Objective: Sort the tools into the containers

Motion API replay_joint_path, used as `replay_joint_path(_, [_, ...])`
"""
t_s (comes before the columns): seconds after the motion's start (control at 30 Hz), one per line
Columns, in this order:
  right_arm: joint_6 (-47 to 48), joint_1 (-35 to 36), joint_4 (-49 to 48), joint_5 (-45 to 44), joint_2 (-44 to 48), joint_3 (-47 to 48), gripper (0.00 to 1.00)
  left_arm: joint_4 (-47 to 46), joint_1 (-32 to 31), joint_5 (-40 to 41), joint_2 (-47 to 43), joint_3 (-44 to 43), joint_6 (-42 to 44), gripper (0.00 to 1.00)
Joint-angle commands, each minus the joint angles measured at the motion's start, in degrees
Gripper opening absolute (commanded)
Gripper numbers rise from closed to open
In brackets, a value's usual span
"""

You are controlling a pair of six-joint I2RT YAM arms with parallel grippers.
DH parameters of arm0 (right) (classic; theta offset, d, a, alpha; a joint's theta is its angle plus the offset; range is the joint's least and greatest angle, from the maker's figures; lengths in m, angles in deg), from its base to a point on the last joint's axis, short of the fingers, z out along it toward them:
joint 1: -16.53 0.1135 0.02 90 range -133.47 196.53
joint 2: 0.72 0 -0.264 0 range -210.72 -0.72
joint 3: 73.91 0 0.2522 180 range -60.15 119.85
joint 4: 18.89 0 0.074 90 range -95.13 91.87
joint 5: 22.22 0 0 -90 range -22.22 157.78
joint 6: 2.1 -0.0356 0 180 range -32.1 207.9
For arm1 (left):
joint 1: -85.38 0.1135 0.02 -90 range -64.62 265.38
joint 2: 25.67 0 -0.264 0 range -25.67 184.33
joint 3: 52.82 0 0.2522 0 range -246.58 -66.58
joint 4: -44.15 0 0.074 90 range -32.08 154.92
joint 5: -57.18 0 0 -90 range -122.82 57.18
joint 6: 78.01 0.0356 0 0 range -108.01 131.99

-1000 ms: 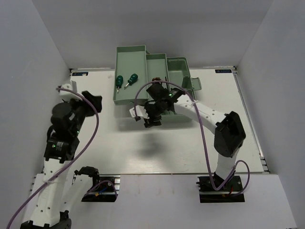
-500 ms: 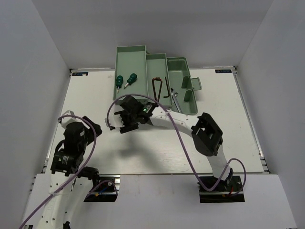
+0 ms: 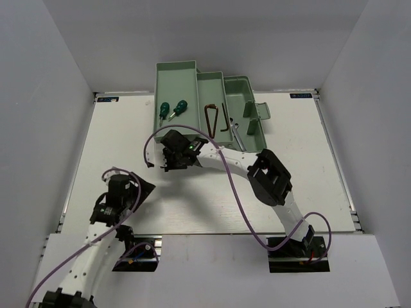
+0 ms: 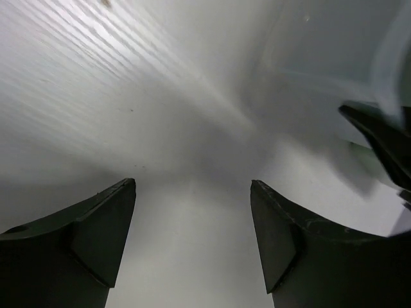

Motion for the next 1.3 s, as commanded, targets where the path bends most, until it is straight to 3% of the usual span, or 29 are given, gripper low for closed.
replay_joint_path(0.0, [4.54, 0.59, -1.0, -2.99, 6.71, 5.39, 0.0, -18.1, 0.14, -11.1, 3.72, 7.58, -6.18, 0.82])
replay_joint_path(0.2, [3.84, 0.42, 1.99, -2.8, 9.61, 11.73, 0.0, -37.48, 0.14, -14.97, 14.27, 11.48, -9.08, 0.82])
replay_joint_path(0.37, [3.05, 0.24, 2.08, -2.71, 12.51, 14.54, 0.0, -39.28, 0.14, -14.28, 24.73, 8.07, -9.09, 0.82])
replay_joint_path(0.53, [2.43, -0.02, 2.52, -2.98, 13.57, 16.22, 0.0, -34.78, 0.14, -11.11, 26.59, 5.86, -11.54, 0.78])
replay_joint_path(0.67, [1.55, -0.46, 2.7, -3.16, 14.27, 16.57, 0.0, -37.07, 0.66, -8.92, 26.59, 7.79, -13.04, 0.56])
replay_joint_path(0.77, [0.41, -0.64, 3.49, -2.89, 14.63, 16.66, 0.0, -43.71, 0.66, -8.21, 29.3, 8.49, -13.04, 0.16])
replay_joint_path(0.8, [0.32, -0.64, 4.01, -2.46, 14.71, 16.4, 0.0, -46.45, 0.66, -8.91, 32.88, 8.49, -12.35, 0.08])
replay_joint_path(0.87, [-0.64, -0.64, 4.72, -2.02, 14.89, 16.83, 0.0, -57.04, 0.66, -11.01, 37.82, 7.01, -9.63, 0.09])
replay_joint_path(1.03, [-2.58, -0.73, 6.3, -1.14, 16.2, 13.68, 0.0, -78.09, 0.66, -21.47, 59.58, 2.27, -8.39, 0.17])
replay_joint_path(1.1, [-3.19, -0.81, 6.3, -1.31, 16.64, 12.79, 0.0, -90.46, 0.66, -24.64, 64.89, 1.56, -8.99, 0.19])
replay_joint_path(1.2, [-3.63, -0.64, 6.48, -1.31, 17.26, 10.95, 0.0, -100.93, 0.66, -27.28, 71.41, -0.9, -10.22, 0.26])
replay_joint_path(1.23, [-3.55, -0.73, 6.57, -1.48, 17.44, 10.33, 0.03, -100.97, 0.66, -27.28, 71.42, -1.43, -10.23, 0.31])
replay_joint_path(1.27, [-3.46, -0.47, 6.83, -1.4, 17.79, 10.07, 0.42, -100.97, 0.66, -27.81, 71.94, -1.44, -10.23, 0.32])
